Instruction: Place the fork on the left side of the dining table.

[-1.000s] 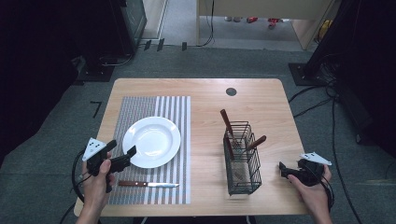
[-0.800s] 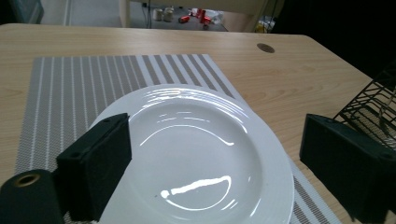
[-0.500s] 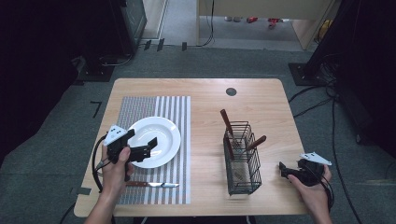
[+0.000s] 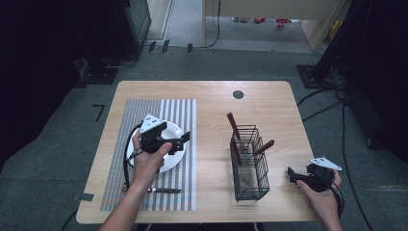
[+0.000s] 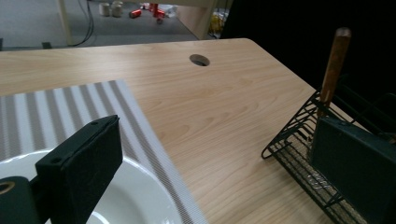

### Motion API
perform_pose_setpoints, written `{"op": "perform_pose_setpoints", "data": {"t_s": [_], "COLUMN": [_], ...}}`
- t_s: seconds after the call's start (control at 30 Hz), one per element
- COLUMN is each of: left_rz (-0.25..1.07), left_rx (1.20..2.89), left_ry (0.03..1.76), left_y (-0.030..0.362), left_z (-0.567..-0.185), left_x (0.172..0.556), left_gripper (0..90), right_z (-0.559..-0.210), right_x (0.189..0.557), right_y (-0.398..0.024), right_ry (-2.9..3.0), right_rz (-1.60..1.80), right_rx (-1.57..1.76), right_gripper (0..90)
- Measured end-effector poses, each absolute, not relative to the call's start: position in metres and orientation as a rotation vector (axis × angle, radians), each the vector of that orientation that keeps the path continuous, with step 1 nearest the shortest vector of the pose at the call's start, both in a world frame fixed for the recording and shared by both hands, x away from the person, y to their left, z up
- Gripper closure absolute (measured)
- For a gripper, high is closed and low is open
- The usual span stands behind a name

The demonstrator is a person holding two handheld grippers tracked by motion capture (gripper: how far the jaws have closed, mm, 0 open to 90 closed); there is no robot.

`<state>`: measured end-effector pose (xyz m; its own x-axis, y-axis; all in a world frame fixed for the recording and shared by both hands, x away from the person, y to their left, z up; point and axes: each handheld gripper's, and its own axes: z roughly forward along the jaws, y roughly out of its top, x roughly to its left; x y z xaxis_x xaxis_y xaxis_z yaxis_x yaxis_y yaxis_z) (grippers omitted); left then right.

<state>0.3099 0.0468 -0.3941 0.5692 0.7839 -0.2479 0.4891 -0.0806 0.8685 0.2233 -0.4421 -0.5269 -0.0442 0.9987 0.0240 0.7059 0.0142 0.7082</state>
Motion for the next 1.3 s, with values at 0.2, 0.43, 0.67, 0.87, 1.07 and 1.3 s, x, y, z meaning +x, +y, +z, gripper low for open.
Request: {"op": "perform_pose_setpoints", "data": {"t_s": [0.2, 0.43, 0.67, 0.87, 1.07, 1.3], "left_rz": [0.327, 0.272, 0.240, 0.241, 0.205, 0.190], "left_rx": [1.762, 1.801, 1.806, 1.797, 1.786, 1.819], "left_ry": [1.017, 0.940, 0.909, 0.903, 0.897, 0.906], "left_y": [0.013, -0.021, -0.044, -0.057, -0.072, -0.083], "left_z": [-0.390, -0.389, -0.383, -0.378, -0.376, -0.379], "left_x": [0.318, 0.322, 0.328, 0.333, 0.341, 0.348], "left_gripper": [14.7, 15.1, 15.8, 29.5, 43.0, 62.7], "right_z": [-0.527, -0.527, -0.527, -0.527, -0.527, -0.527], "right_x": [0.223, 0.223, 0.223, 0.223, 0.223, 0.223], "right_y": [-0.442, -0.442, -0.442, -0.442, -0.442, -0.443], "right_ry": [1.801, 1.801, 1.803, 1.805, 1.804, 1.809], "right_rz": [0.772, 0.775, 0.777, 0.775, 0.775, 0.777], "right_rx": [1.742, 1.743, 1.742, 1.741, 1.741, 1.738], "right_gripper": [0.0, 0.0, 0.0, 0.0, 0.0, 0.0]}}
